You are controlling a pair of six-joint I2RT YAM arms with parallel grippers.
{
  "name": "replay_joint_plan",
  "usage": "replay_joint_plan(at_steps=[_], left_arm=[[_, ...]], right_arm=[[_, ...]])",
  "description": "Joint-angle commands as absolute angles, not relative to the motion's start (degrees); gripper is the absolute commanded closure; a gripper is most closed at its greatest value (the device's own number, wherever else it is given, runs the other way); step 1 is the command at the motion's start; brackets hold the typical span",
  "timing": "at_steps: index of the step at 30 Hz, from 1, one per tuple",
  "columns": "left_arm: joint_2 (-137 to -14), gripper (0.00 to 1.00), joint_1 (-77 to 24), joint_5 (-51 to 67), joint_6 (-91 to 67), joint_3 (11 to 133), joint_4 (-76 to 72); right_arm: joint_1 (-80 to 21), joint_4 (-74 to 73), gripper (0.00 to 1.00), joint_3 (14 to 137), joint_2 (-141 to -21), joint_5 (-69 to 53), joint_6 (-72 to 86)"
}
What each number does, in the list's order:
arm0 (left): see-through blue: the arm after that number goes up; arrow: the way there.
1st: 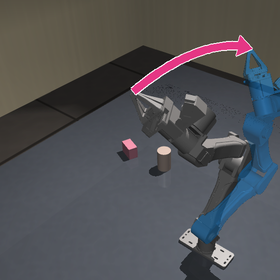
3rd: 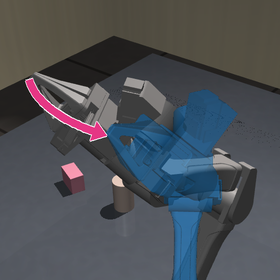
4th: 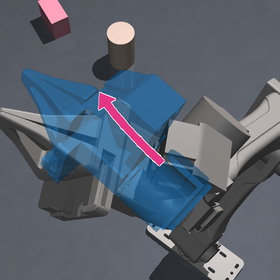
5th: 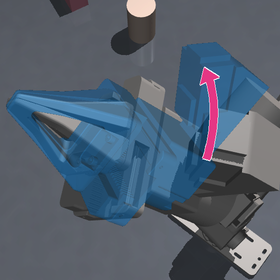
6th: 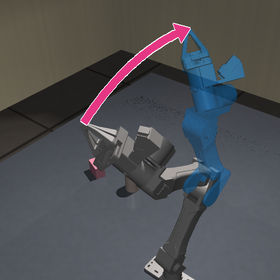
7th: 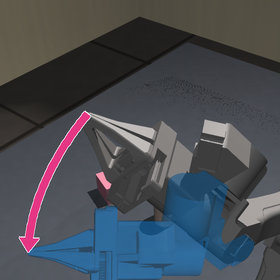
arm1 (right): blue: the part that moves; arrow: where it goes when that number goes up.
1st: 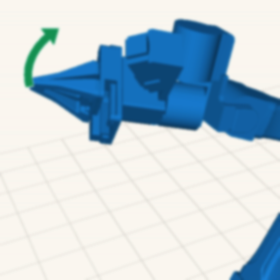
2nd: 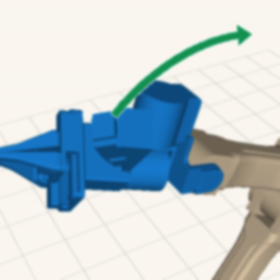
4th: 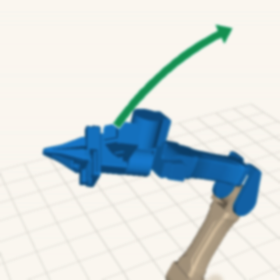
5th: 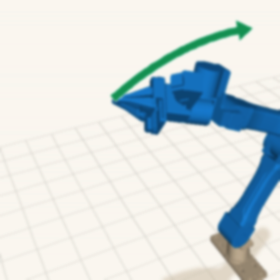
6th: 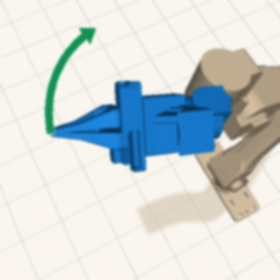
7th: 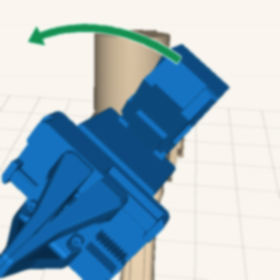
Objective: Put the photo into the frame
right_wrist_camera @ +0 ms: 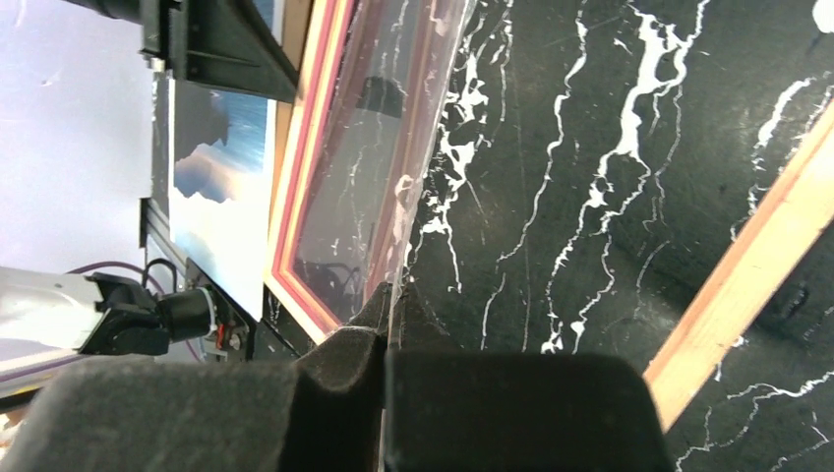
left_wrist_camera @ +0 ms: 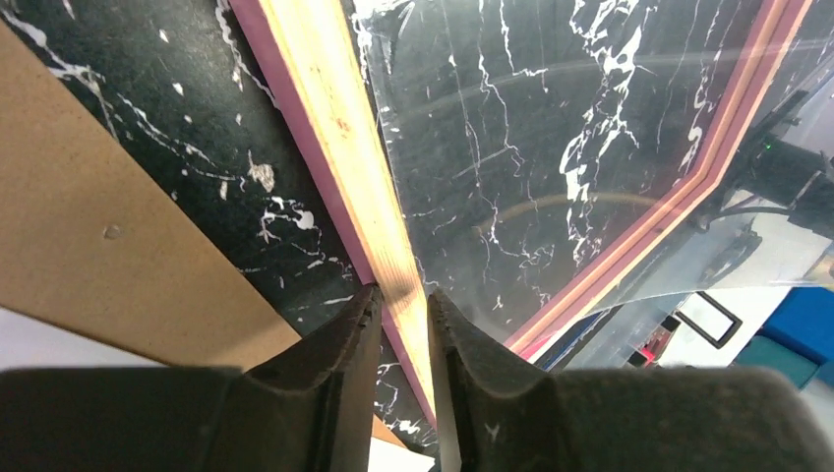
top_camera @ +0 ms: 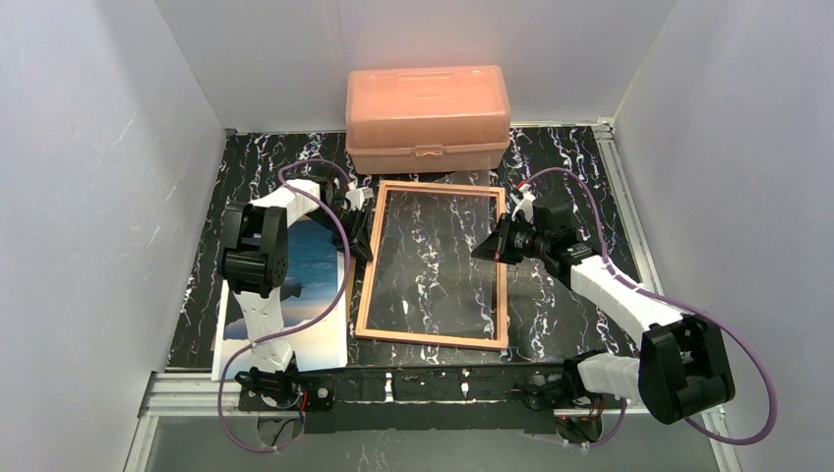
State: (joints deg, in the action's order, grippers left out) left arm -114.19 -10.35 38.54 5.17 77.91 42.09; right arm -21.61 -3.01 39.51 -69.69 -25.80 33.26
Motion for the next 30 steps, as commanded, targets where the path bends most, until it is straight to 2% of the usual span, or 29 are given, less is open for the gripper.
replay_joint_plan(at_steps=[1, 5, 18, 22, 30], left_arm=[[-115.72, 0.81, -10.99, 40.16, 5.13, 79.18, 42.61], [-115.48, 0.91, -10.98, 39.8, 5.44, 78.24, 42.19], [-114.93, 0.94, -10.98, 39.31, 5.8, 77.17, 41.59], [-114.66, 1.0, -10.99, 39.07, 5.84, 76.7, 41.49], [-114.18, 1.0, -10.99, 39.02, 5.8, 75.88, 41.12]], right_arm=[[-21.58, 4.7, 0.99, 40.57, -67.25, -31.71, 33.88], [-21.61, 6.7, 0.99, 41.0, -66.74, -33.7, 35.24], [-21.58, 11.1, 0.99, 40.64, -65.61, -35.58, 41.82], [-21.54, 12.31, 0.99, 38.95, -64.58, -33.74, 46.28], [-21.59, 14.94, 0.99, 38.09, -60.89, -31.51, 52.48]])
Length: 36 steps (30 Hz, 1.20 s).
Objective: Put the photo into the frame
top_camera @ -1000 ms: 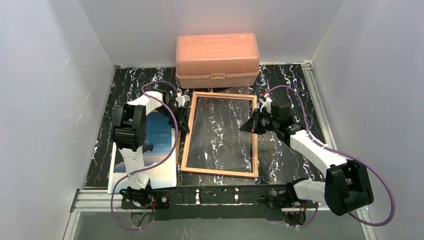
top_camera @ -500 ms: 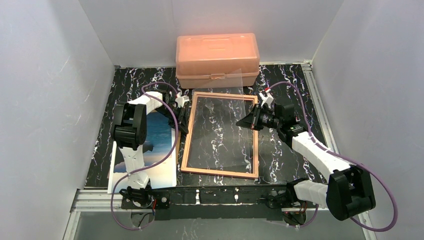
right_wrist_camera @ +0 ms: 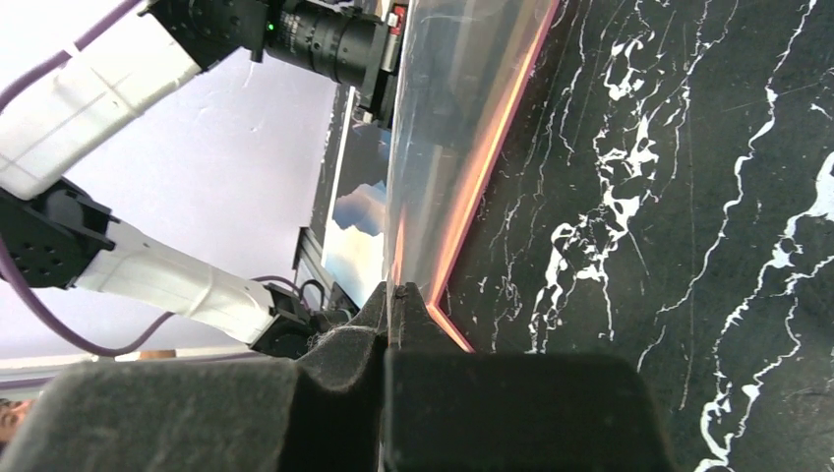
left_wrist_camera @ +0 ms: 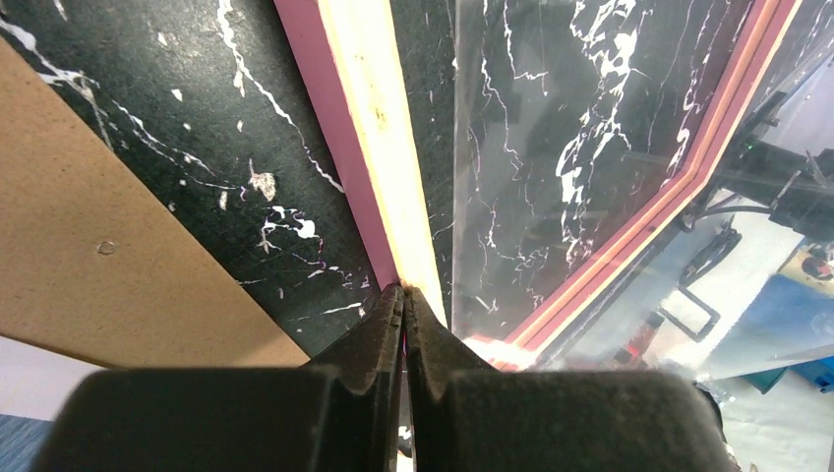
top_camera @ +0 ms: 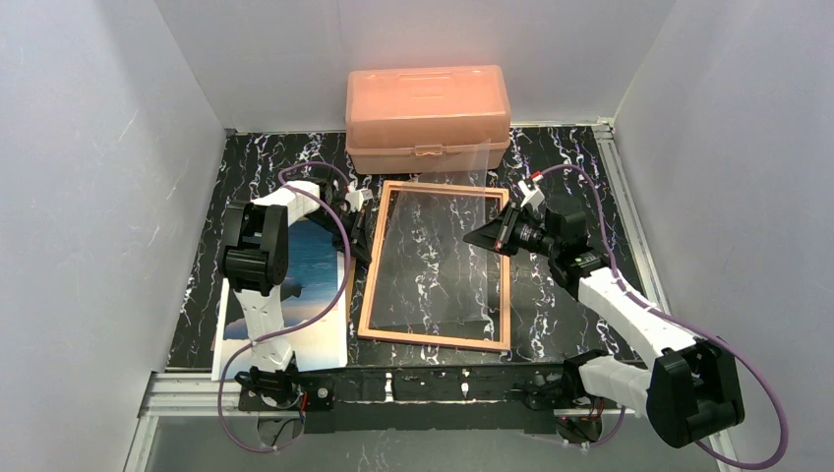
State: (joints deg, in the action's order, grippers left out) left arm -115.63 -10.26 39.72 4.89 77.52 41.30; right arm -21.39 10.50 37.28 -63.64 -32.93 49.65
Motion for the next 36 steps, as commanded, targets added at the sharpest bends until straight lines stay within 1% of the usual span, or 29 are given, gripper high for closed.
replay_joint_plan(at_steps=[1, 20, 26, 36], left_arm=[[-114.18, 1.0, -10.99, 39.02, 5.8, 75.99, 41.12], [-113.69, 1.0, -10.98, 39.09, 5.89, 75.73, 41.13], [-113.67, 1.0, -10.99, 39.27, 5.89, 75.85, 41.09], [-112.98, 1.0, -10.96, 39.29, 6.06, 75.5, 41.11]], right_arm=[[-21.58, 14.69, 0.99, 38.19, -60.68, -31.4, 52.33], [-21.69, 12.11, 0.99, 33.53, -61.55, -29.85, 48.03], [-21.63, 8.65, 0.99, 34.33, -63.42, -30.02, 44.05], [-21.62, 6.92, 0.99, 34.35, -66.16, -29.07, 43.42]])
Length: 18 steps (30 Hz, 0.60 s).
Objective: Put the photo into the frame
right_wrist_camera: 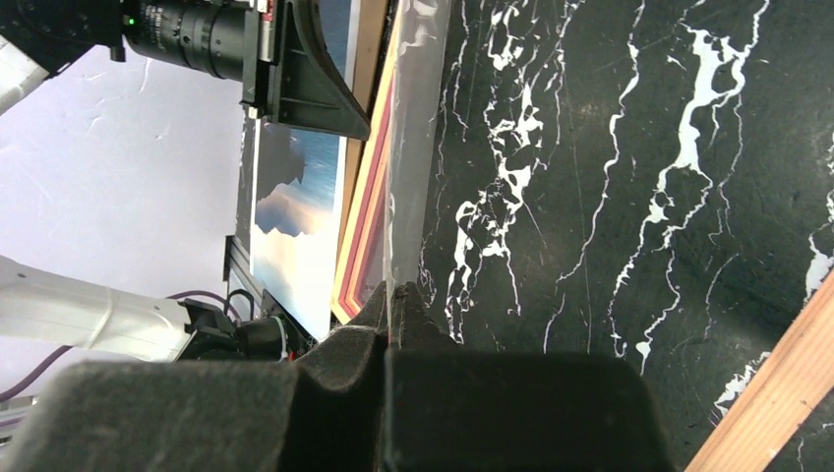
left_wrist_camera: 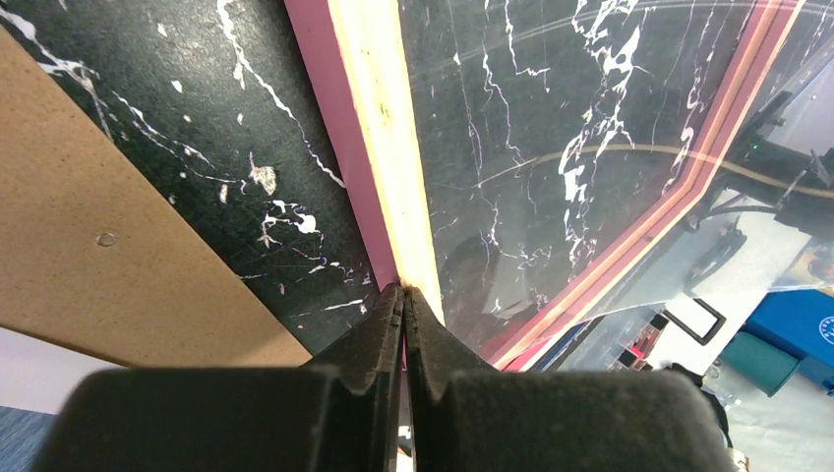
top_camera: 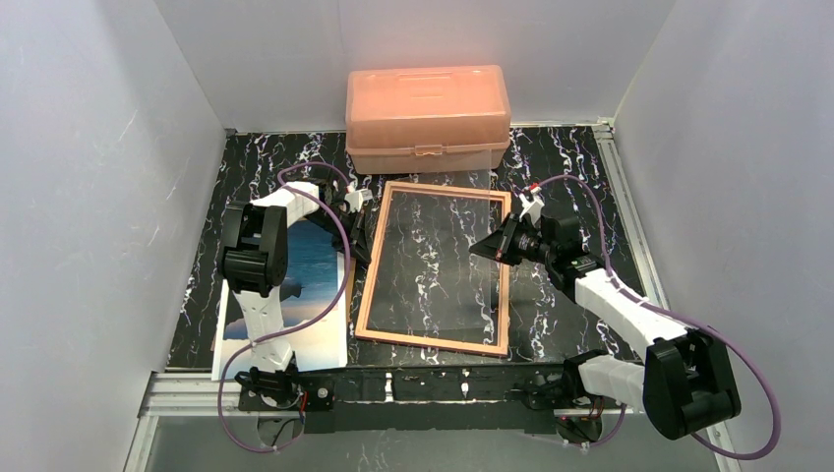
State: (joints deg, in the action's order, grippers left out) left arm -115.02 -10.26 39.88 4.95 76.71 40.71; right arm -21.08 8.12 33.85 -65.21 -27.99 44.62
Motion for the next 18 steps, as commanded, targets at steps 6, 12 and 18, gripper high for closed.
replay_joint_plan(at_steps=[6, 12, 18], left_arm=[[-112.82, 1.0, -10.99, 39.58, 6.07, 75.5, 41.13], [-112.65, 1.0, -10.99, 39.62, 6.15, 75.62, 41.31], [-112.67, 1.0, -10.99, 39.91, 6.07, 75.67, 41.37]], right_arm=[[-21.64, 6.6, 0.99, 33.41, -66.59, -28.92, 43.58], [-21.58, 6.86, 0.99, 32.87, -69.25, -29.29, 43.67], [-21.5, 4.51, 0.99, 33.72, -73.88, -30.23, 42.32]])
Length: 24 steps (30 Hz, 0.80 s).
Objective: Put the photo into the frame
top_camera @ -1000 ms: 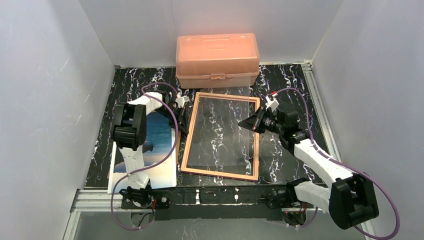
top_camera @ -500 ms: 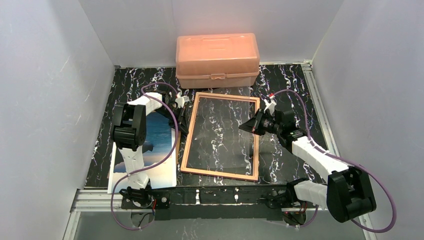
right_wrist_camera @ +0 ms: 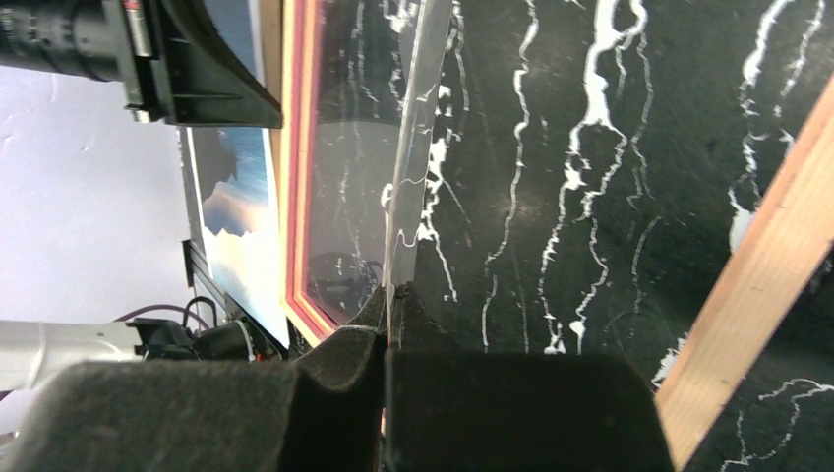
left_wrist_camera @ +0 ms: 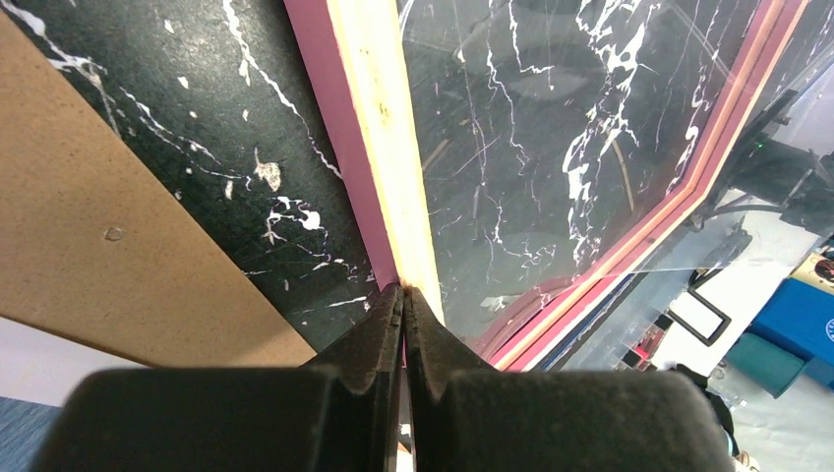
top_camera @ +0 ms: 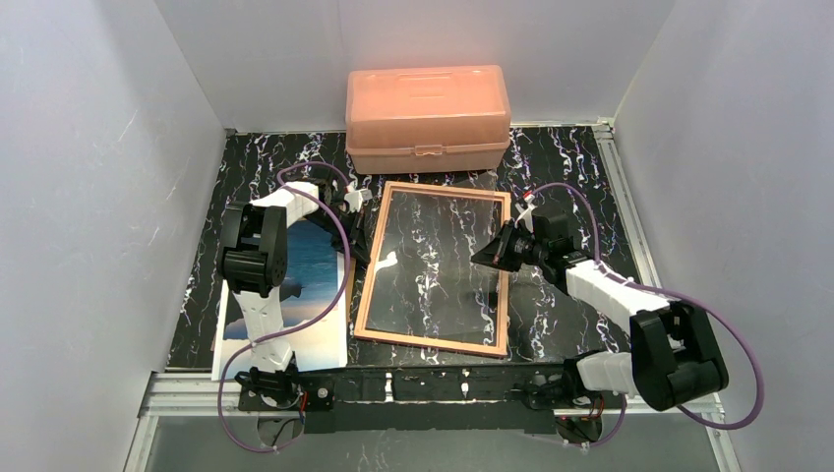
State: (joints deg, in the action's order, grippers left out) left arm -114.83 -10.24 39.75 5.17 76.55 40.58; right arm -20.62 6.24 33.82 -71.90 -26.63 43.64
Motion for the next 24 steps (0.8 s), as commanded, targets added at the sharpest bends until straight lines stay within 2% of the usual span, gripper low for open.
replay_joint_plan(at_steps=[1, 24], left_arm=[[-112.61, 1.0, -10.99, 39.9, 6.06, 75.67, 41.39], [-111.71, 1.0, -10.94, 39.79, 6.64, 75.06, 41.57]], right_arm=[[-21.51, 4.26, 0.99, 33.79, -73.98, -30.11, 42.21], [-19.3, -6.63, 0.99, 38.52, -79.23, -32.21, 40.91]])
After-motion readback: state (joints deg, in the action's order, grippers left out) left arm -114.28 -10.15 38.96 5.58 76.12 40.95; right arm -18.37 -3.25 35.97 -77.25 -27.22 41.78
